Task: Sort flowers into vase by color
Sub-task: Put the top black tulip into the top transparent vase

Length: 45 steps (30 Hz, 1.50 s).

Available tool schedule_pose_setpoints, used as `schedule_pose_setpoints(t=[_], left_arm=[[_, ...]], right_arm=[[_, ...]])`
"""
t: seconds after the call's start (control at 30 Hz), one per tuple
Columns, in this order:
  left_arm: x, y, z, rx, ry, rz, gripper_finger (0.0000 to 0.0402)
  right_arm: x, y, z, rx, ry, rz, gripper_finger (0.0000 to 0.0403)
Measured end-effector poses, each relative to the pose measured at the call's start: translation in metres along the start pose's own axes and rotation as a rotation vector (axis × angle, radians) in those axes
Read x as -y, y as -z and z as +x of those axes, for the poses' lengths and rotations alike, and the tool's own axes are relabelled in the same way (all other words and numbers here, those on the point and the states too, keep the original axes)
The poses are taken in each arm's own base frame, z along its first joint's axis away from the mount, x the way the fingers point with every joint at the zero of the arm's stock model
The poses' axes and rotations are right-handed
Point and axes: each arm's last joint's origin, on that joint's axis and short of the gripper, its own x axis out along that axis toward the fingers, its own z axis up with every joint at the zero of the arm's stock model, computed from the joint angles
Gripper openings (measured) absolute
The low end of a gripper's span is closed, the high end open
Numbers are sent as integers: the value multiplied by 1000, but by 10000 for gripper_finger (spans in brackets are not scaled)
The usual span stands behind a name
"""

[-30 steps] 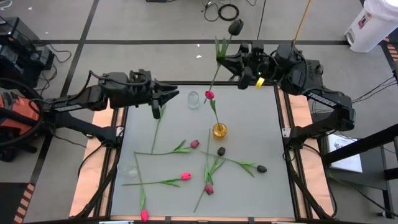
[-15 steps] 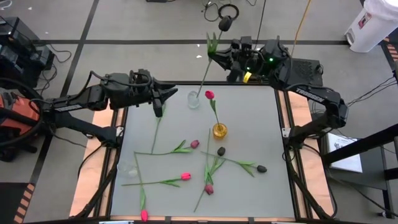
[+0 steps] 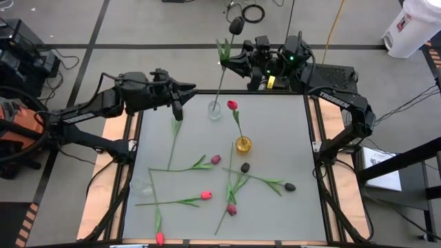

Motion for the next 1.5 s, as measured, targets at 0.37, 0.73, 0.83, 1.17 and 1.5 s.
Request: schedule_pose_setpoints(t=[0.37,0.73,0.83,1.17,1.5], left_arm=[[-8,-7,25,77,152,-36,113],[-9,-3,55,111,223,-44,113],[-10,-3,58,119,232,-64,113],[-7,-8,57,159,305,-89,113],[-5,-11,56,180,340,-127,113]], right_arm=[[-3,5,2,-33,4,4,0],[-10,8,6,-42,-21,10,0],[-13,10,7,-51,-27,15,0],[-16,13,8,-66,-29,16,0],[-21,15,11,-71,-45,18,0]])
